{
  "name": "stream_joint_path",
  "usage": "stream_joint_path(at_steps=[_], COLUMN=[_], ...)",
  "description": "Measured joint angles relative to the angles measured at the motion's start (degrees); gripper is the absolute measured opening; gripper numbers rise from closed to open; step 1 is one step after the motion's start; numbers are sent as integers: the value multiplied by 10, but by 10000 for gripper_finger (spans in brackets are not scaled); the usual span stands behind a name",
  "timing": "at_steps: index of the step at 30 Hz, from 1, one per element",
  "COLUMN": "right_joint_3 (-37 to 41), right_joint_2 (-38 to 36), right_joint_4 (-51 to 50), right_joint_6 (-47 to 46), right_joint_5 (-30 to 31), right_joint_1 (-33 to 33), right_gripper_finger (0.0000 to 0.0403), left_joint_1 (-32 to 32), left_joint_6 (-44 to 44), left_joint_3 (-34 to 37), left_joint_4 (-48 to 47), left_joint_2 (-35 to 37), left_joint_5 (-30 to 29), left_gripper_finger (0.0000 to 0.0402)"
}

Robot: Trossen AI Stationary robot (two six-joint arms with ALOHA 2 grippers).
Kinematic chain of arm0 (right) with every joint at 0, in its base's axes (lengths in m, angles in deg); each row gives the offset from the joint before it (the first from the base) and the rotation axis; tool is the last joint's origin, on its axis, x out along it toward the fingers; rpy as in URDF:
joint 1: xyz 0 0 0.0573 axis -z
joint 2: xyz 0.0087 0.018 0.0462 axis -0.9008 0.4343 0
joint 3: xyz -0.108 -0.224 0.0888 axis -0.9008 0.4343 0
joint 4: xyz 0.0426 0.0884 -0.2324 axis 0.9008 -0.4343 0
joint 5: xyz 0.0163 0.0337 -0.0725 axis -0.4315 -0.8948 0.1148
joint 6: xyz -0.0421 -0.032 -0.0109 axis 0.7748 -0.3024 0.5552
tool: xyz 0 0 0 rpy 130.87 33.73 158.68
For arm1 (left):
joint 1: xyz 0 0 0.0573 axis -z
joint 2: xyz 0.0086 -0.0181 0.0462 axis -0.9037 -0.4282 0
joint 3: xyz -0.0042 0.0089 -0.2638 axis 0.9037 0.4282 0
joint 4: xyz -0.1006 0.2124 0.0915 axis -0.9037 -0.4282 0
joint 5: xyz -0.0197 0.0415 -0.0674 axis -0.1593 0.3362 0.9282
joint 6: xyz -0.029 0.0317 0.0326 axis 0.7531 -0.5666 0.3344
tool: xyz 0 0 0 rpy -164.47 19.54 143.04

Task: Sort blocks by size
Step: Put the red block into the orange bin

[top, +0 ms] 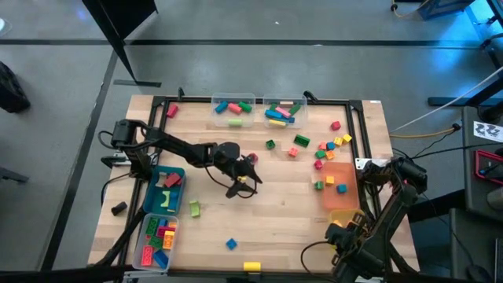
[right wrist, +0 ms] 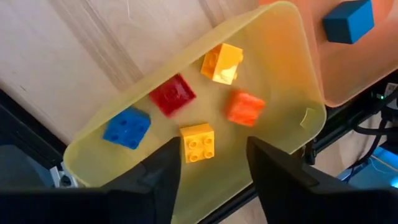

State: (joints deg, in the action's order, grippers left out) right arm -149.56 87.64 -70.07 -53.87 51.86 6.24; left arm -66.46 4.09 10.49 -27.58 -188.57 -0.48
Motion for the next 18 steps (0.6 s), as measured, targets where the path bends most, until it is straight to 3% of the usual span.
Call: stream_joint_path(at_steps=[4, 8, 11, 18], right_joint_3=[0, 0, 0, 0], right_joint_2=[0, 0, 0, 0], right_joint_4=[3, 4, 5, 6], right_joint_6=[0, 0, -3, -4], right_joint_5=[0, 7, 26, 79], right_joint_1=[0, 0, 0, 0], right_gripper_finger=[203, 209, 209, 209], left_joint_1=[-13, -23, -31, -38], left_joint_6=[-26, -40, 12, 101], left_joint_3=[0, 0, 0, 0], left_joint_4=[-1, -8, -35, -107], left_joint_2=[3, 3, 3, -9], left_joint_5=[-80, -263, -367, -377], left_gripper_finger=[198, 198, 198, 198])
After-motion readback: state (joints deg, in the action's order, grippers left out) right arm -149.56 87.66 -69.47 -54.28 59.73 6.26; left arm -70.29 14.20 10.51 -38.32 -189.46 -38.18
